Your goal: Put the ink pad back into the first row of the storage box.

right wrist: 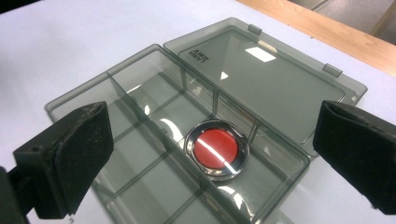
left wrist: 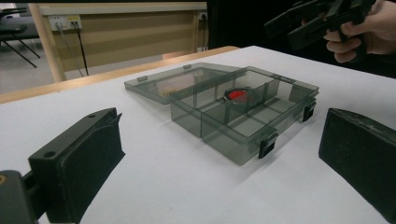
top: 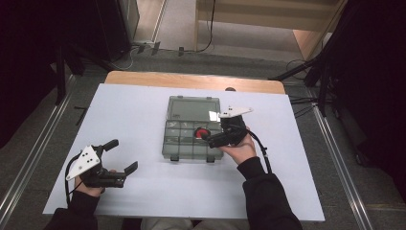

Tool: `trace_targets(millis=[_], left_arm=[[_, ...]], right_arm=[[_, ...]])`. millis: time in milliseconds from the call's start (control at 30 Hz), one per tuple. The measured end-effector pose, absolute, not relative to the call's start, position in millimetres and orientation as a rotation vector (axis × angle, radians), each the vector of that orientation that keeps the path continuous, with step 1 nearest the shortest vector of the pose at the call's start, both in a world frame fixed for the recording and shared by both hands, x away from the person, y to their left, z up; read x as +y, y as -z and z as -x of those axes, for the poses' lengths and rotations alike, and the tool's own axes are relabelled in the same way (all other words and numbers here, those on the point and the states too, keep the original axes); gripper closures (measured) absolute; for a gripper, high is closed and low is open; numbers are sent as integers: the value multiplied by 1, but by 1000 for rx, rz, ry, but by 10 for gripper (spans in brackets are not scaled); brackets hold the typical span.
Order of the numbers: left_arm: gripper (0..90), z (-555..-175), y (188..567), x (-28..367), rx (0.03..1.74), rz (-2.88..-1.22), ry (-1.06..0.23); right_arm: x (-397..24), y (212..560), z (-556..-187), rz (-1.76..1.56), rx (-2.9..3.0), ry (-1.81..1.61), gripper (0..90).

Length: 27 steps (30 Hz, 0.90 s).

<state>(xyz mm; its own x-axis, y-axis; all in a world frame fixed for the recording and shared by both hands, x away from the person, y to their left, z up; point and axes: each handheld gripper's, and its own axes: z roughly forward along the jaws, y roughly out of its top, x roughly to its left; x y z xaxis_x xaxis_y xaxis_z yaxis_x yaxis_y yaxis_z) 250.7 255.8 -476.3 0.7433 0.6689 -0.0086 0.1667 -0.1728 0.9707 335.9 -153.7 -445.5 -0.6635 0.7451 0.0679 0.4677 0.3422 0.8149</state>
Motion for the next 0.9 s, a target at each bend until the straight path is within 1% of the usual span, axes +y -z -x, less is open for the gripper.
trace_targets(millis=[133, 567, 900], left_arm=[[0, -250, 476, 256, 663, -1720, -510], [0, -251, 476, 255, 663, -1722, -511], [0, -251, 476, 254, 662, -1721, -513]], right_arm=[[-166, 444, -327, -1117, 2274, -1287, 0], [-206, 441, -298, -1159, 2195, -1278, 0], [-233, 448, -279, -1187, 2162, -1276, 0]])
